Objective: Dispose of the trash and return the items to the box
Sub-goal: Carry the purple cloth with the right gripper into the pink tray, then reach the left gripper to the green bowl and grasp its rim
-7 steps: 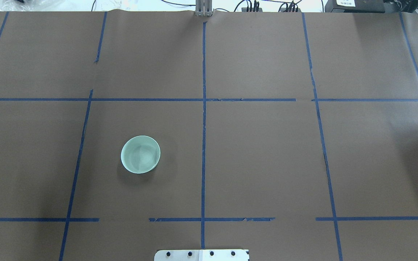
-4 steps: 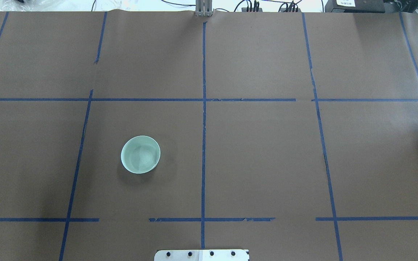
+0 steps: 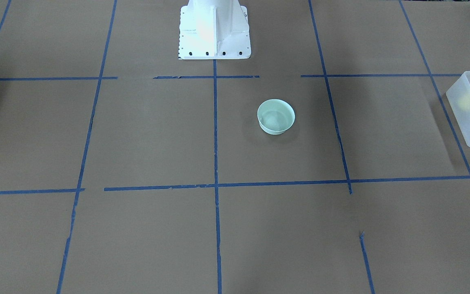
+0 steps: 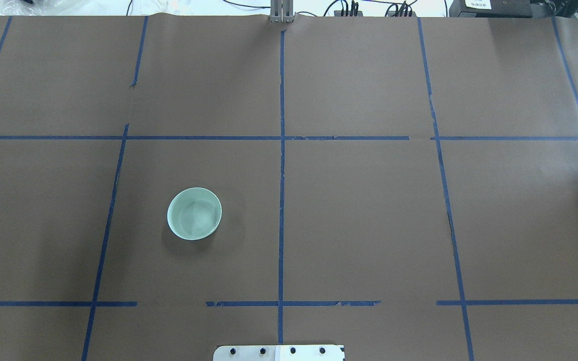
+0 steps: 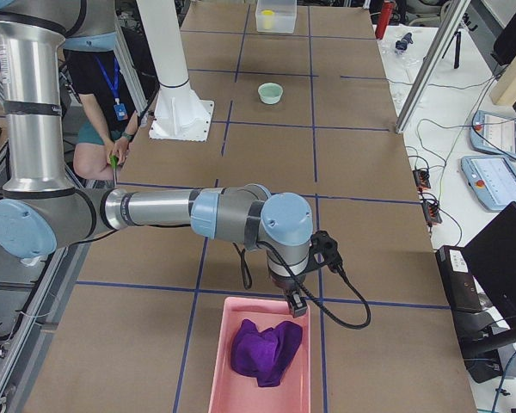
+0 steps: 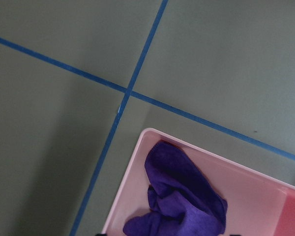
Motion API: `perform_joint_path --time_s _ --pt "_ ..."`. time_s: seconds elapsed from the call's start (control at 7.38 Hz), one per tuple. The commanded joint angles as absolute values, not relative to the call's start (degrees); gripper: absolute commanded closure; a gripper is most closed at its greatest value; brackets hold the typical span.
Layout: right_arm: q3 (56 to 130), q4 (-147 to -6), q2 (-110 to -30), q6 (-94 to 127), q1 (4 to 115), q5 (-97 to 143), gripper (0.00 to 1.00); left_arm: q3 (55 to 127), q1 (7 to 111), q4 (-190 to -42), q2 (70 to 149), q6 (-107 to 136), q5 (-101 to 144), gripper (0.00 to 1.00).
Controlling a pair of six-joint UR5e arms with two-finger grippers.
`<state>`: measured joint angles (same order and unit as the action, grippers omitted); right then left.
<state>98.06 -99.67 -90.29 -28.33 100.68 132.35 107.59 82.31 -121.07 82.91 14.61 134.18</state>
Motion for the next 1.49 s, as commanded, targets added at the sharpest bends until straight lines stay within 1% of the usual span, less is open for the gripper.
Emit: perform_joint_path --time_s 0.0,0.14,0.41,0.54,0.68,0.81,0.95,1.08,1.22,1.35 --pt "98.35 -92.05 -90.53 -16.73 95.9 133.24 0.0 113.88 72.38 -120.85 84.46 32.89 131.06 0.0" --pt "98.35 -91.67 -90.61 -16.61 95.28 133.24 0.0 115.3 67.81 -120.94 85.42 39.92 127.65 0.0" --pt "98.35 -91.67 -90.7 -16.61 94.84 133.24 0.0 116.01 56.48 -120.94 89.8 50.4 120.88 0.0" --pt "98.44 -91.67 -90.7 -16.61 94.83 133.24 0.0 115.67 47.9 -120.94 92.26 63.59 114.06 0.0" --pt "98.44 -91.67 -90.7 -16.61 94.75 133.16 0.0 115.49 42.59 -120.85 93.16 71.46 109.73 0.03" --pt "98.44 -91.58 -90.79 -16.7 94.83 133.15 0.0 115.14 36.88 -120.76 93.25 80.24 104.82 0.16" --pt "98.44 -91.58 -90.79 -16.7 94.75 133.15 0.0 113.05 32.82 -119.54 95.78 86.51 100.94 0.27" --pt "98.44 -91.23 -90.79 -16.7 94.75 133.15 0.0 110.07 30.78 -115.18 100.85 93.45 99.59 0.35" --pt "98.44 -90.45 -90.88 -16.53 94.83 133.15 0.0 109.52 27.63 -109.66 104.73 95.26 98.01 0.36" --pt "98.44 -90.44 -90.97 -16.52 94.83 133.15 0.0 109.6 26.64 -108.56 105.64 95.36 97.39 0.36"
